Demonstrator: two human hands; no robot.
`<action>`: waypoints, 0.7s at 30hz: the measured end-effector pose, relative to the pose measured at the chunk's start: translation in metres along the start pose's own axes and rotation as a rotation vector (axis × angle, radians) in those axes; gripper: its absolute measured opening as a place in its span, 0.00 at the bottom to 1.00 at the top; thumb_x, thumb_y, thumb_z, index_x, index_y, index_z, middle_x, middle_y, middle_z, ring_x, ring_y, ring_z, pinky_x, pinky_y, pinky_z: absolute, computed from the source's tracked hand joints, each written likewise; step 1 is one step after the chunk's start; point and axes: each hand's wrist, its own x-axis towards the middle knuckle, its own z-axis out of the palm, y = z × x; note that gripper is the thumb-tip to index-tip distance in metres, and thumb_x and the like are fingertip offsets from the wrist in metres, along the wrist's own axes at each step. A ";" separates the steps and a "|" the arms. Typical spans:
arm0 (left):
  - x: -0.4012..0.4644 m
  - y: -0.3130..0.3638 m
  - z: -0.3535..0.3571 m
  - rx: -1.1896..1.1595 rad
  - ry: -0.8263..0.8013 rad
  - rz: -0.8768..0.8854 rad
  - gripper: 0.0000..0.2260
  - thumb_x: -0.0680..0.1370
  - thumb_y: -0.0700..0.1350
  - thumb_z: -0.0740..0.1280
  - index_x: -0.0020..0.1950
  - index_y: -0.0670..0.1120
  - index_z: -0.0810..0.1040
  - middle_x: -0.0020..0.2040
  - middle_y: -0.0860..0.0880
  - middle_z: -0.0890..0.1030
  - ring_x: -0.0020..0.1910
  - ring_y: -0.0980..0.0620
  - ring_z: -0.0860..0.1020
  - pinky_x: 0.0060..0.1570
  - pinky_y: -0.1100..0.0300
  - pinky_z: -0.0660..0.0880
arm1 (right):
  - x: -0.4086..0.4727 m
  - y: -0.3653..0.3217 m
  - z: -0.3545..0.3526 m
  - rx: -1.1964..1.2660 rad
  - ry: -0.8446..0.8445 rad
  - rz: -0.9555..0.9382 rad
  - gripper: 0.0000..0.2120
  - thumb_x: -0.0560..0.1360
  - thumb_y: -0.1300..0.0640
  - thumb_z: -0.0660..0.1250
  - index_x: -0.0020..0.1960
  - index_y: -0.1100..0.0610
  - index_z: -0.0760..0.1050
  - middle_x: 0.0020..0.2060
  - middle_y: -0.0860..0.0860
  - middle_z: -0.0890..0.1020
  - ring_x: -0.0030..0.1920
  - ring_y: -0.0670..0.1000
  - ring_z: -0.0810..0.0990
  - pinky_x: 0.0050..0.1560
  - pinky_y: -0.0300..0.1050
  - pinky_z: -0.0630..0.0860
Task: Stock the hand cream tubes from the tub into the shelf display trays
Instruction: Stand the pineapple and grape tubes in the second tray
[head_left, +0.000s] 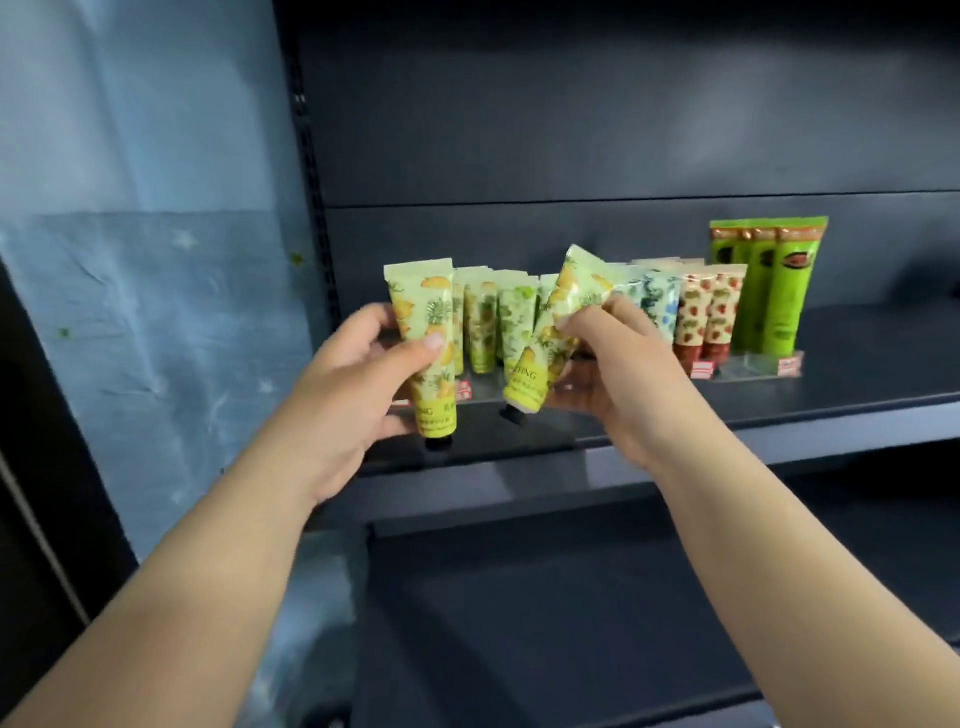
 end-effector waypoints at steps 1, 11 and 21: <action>0.007 0.003 -0.008 0.045 -0.006 0.014 0.05 0.76 0.42 0.63 0.45 0.52 0.74 0.44 0.49 0.80 0.46 0.47 0.80 0.44 0.49 0.77 | 0.006 -0.003 0.008 -0.015 -0.004 -0.021 0.06 0.75 0.62 0.60 0.41 0.54 0.68 0.36 0.52 0.73 0.31 0.51 0.73 0.36 0.48 0.78; 0.093 0.009 -0.061 0.273 -0.163 0.098 0.07 0.76 0.42 0.66 0.47 0.54 0.72 0.44 0.54 0.81 0.44 0.56 0.80 0.41 0.59 0.76 | 0.066 -0.029 0.050 -0.634 0.042 -0.360 0.08 0.72 0.57 0.69 0.44 0.47 0.71 0.46 0.52 0.81 0.46 0.52 0.80 0.49 0.49 0.78; 0.129 -0.022 -0.040 0.257 -0.212 0.029 0.10 0.74 0.41 0.68 0.47 0.56 0.71 0.52 0.52 0.79 0.51 0.54 0.79 0.45 0.58 0.79 | 0.094 -0.041 0.045 -0.984 -0.095 -0.307 0.16 0.67 0.57 0.74 0.40 0.47 0.67 0.40 0.46 0.79 0.43 0.48 0.80 0.46 0.44 0.77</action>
